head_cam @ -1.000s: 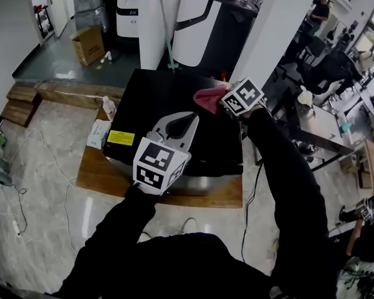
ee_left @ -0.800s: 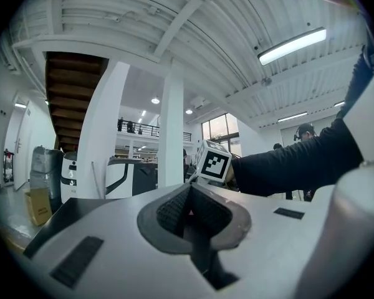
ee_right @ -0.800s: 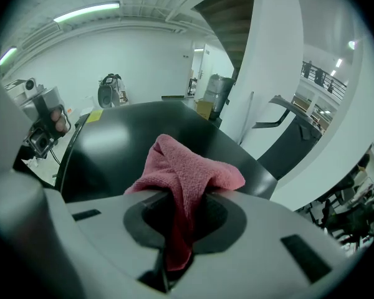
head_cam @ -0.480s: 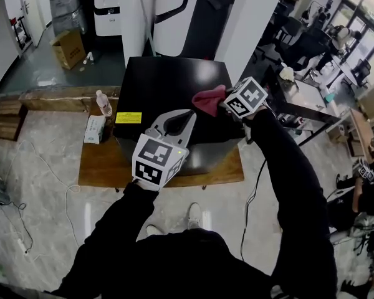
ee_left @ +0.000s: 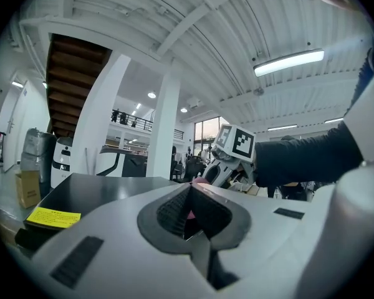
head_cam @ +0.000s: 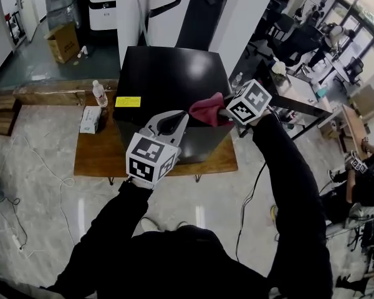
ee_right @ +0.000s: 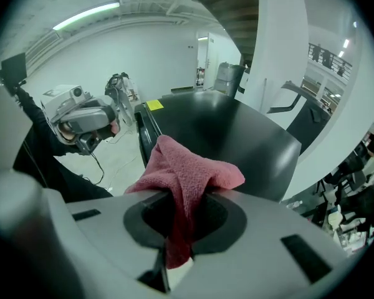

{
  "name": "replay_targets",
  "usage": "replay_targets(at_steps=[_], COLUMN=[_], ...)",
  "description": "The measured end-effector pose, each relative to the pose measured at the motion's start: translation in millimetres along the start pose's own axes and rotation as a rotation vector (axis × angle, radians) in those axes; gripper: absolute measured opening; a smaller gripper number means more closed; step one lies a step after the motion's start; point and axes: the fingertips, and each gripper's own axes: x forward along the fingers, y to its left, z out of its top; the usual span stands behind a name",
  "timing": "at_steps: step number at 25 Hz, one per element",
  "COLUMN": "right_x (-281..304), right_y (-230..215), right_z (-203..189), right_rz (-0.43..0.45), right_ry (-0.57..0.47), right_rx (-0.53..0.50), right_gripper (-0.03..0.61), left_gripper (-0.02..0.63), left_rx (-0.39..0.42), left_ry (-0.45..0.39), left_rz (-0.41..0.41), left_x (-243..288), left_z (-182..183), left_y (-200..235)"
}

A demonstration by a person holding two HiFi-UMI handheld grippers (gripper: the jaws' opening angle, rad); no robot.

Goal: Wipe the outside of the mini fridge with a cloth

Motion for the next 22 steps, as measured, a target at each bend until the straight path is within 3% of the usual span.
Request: replay_targets(at_steps=[2,7,10,15,19,22], right_x=[-12.4,-61.6,-86.0,-101.9,-91.9,-70.6], right_y=[15.3,69.6,103.6,160.2,195.5,230.0], right_z=[3.8,26.0,23.6,2.8,-16.2,-18.9], right_rz=[-0.005,-0.097,-0.122,-0.139,-0.100,-0.069], right_ry=[-0.071,-0.448,-0.614,-0.878,-1.037,-1.078], right_rx=[-0.003,-0.040,-0.075,-0.043,0.017,0.041], right_gripper=[0.054,0.055,0.055,0.057,0.055,0.055], left_gripper=[0.006,0.006,0.006,0.006,0.005,0.005], left_rx=[0.010,0.025,0.042,0.020,0.063,0.066], left_ry=[-0.007,-0.080,-0.122,-0.150,-0.156,-0.131], left_rz=[0.014,0.022,0.033,0.128,0.195,0.229], left_x=[-8.8,-41.7,-59.9,-101.4,-126.7,-158.6], left_z=[2.1,14.2,22.7,6.6,-17.7,-37.9], left_y=[-5.2,-25.0,-43.9,-71.4,-88.0,-88.9])
